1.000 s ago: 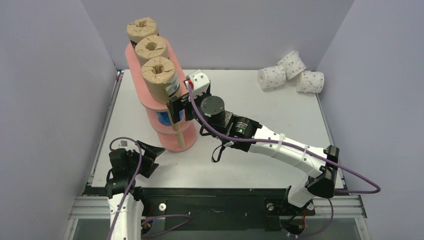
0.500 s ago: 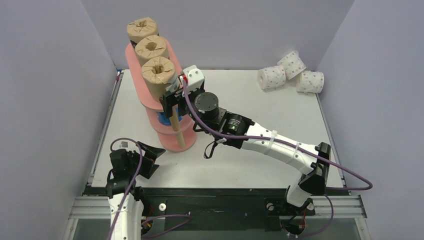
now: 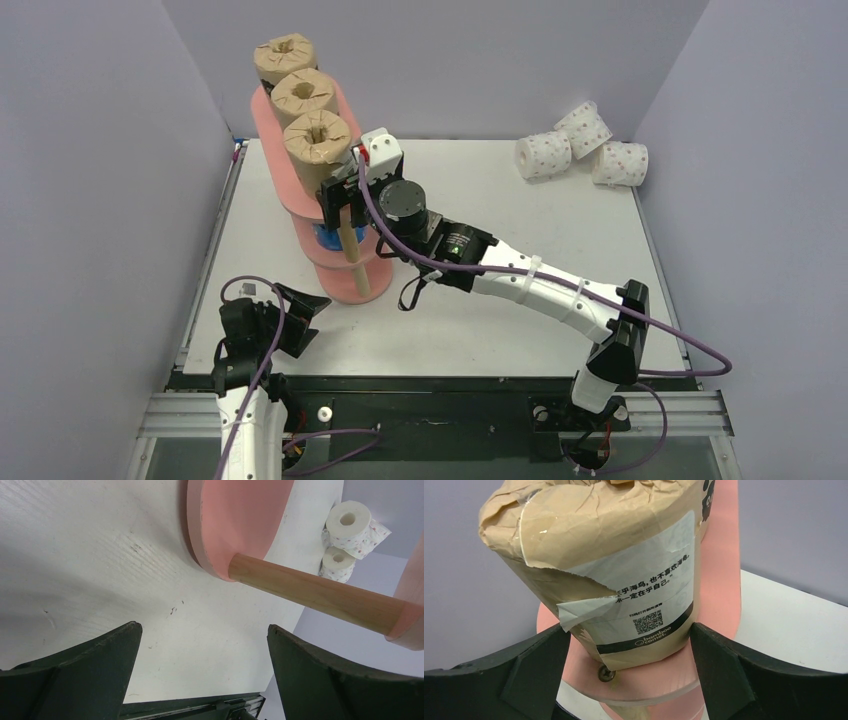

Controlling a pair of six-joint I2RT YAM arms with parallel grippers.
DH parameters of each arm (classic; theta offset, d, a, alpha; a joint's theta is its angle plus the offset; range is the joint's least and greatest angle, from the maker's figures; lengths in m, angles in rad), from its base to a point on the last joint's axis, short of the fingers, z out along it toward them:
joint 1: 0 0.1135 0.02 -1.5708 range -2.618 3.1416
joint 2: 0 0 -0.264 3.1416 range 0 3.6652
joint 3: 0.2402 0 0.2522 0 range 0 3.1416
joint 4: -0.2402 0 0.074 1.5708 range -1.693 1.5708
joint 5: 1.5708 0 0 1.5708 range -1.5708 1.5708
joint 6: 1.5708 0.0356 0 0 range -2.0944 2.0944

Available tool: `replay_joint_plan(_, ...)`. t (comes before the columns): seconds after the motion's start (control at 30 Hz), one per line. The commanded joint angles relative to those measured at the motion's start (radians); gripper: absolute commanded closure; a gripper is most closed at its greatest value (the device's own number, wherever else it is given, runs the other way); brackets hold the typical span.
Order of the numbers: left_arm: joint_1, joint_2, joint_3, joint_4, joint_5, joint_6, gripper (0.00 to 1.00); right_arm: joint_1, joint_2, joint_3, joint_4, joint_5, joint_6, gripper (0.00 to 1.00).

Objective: Place and organize the paper towels onto the shelf
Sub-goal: Place the paper towel on the shelf.

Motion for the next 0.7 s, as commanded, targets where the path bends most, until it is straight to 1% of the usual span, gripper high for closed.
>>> replay_joint_plan(0.0,-0.003,-0.009,-0.006,0.028,-0.003,0.012,0.03,-0.018,0.014,0.058,0.038,0.009,0.019,0.16)
replay_joint_plan(0.67,-0.003,-0.008,-0.016,0.041,-0.006,0.013,0.03,-0.044,0.062,0.098,0.027,-0.036,0.047,0.18)
